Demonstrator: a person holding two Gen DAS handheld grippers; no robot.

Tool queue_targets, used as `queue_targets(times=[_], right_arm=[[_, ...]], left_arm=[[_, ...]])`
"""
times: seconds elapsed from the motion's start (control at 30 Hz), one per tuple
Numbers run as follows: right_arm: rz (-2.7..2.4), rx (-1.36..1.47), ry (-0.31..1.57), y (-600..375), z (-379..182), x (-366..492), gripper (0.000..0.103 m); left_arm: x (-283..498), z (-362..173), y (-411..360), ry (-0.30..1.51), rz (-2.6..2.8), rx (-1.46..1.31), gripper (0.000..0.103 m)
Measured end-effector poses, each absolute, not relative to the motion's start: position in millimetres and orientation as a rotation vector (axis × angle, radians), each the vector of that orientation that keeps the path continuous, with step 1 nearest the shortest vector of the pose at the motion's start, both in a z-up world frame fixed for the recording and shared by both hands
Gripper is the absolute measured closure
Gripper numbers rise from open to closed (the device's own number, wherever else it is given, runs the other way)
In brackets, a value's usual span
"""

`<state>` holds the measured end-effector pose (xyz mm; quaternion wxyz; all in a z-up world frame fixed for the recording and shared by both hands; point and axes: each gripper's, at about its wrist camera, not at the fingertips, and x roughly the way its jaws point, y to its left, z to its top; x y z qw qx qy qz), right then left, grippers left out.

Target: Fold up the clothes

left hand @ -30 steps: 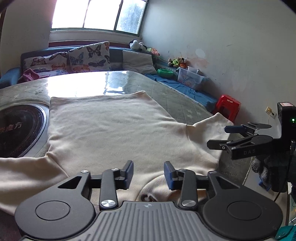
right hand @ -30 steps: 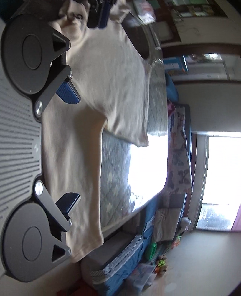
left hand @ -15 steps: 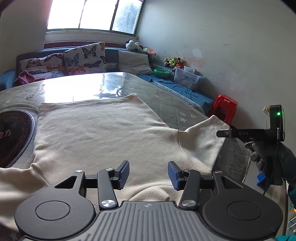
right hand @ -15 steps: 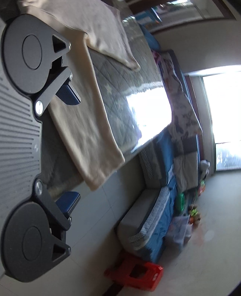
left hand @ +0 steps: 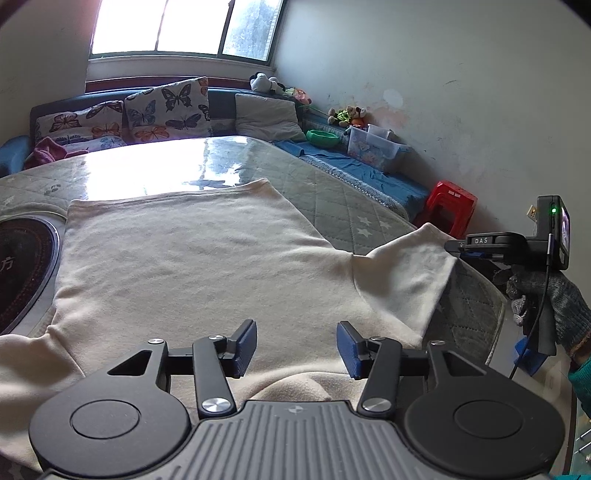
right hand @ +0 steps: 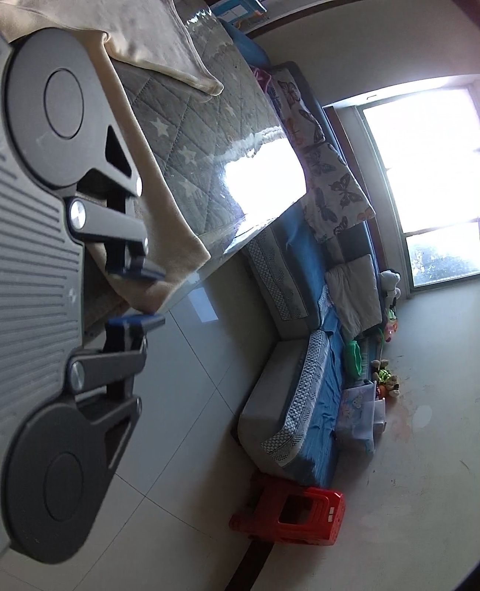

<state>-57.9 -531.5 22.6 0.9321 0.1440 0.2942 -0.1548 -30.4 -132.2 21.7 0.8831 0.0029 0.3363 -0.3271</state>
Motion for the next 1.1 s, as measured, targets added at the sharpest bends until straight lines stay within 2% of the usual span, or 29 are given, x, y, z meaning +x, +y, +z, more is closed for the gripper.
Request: queue_targets(times=[0.17, 0.63, 0.83, 1.1], right_arm=[[-0.278, 0.262, 0.530, -526, 45, -64, 0.096], [-0.225, 0.263, 0.490, -516, 63, -71, 0.098], [-0.131, 0.242, 0.411, -500, 104, -77, 0.099], [0.133, 0.122, 0.303, -415, 173, -71, 0.099]], left_arm=[[-30, 21, -142, 0.704, -0.696, 0.011, 0.049], [-29, 15, -170, 0.709, -0.741, 0.019, 0.046], [-29, 13, -168, 0.705, -0.733, 0.006, 0.046], [-31, 22, -131, 0.667, -0.678, -0.060, 0.046]])
